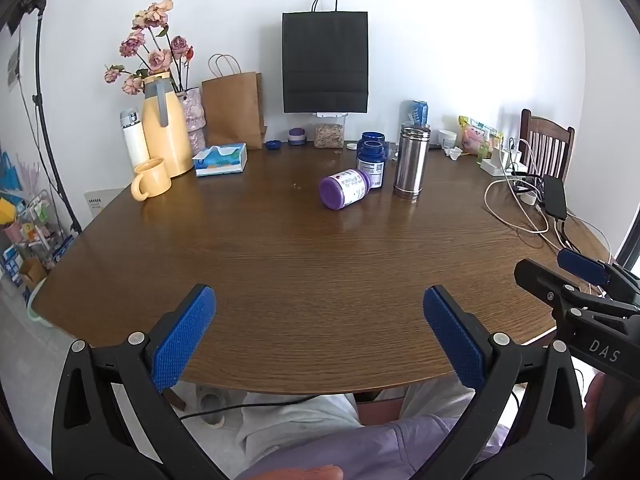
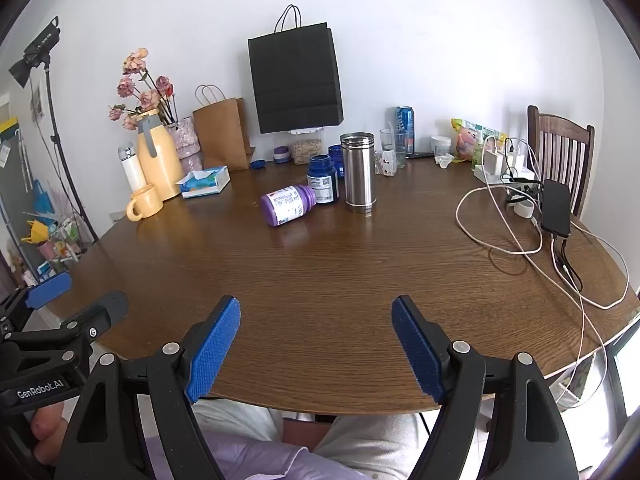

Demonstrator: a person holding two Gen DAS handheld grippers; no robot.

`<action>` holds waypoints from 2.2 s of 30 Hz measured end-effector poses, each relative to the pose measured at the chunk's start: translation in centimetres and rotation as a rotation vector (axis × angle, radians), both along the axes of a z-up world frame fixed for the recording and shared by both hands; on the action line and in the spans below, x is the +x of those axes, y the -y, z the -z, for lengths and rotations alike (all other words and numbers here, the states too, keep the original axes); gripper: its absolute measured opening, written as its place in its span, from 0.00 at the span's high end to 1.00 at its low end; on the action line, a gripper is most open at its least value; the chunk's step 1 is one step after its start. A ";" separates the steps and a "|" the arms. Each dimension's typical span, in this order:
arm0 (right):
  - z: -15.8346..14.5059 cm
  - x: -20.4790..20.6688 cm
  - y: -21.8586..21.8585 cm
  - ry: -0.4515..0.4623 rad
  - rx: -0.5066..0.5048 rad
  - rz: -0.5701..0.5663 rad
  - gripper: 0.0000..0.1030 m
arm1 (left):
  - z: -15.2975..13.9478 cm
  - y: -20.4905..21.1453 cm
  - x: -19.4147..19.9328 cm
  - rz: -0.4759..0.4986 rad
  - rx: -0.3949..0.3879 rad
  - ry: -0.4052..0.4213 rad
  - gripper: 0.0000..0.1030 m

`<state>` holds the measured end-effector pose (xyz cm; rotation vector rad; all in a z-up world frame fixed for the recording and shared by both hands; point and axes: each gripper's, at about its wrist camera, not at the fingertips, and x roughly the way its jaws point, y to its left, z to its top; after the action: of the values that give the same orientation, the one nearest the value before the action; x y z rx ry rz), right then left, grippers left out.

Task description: Flip cup upright

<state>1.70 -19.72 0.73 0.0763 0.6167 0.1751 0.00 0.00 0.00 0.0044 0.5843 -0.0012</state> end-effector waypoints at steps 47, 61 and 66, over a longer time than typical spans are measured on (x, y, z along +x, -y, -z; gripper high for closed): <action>-0.2 0.1 -0.5 0.000 -0.027 -0.001 0.21 | 0.9 -0.6 0.1 -0.002 -0.007 -0.025 0.00; -0.2 0.0 -0.5 0.007 -0.026 -0.008 0.21 | 0.6 -0.5 0.4 -0.006 -0.007 -0.027 0.00; -0.2 0.0 -0.4 0.006 -0.025 -0.009 0.21 | 0.7 -0.5 0.4 -0.007 -0.007 -0.028 0.00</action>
<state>1.69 -19.29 0.94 0.0484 0.6132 0.1763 0.42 0.49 -0.67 -0.0044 0.6119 0.0037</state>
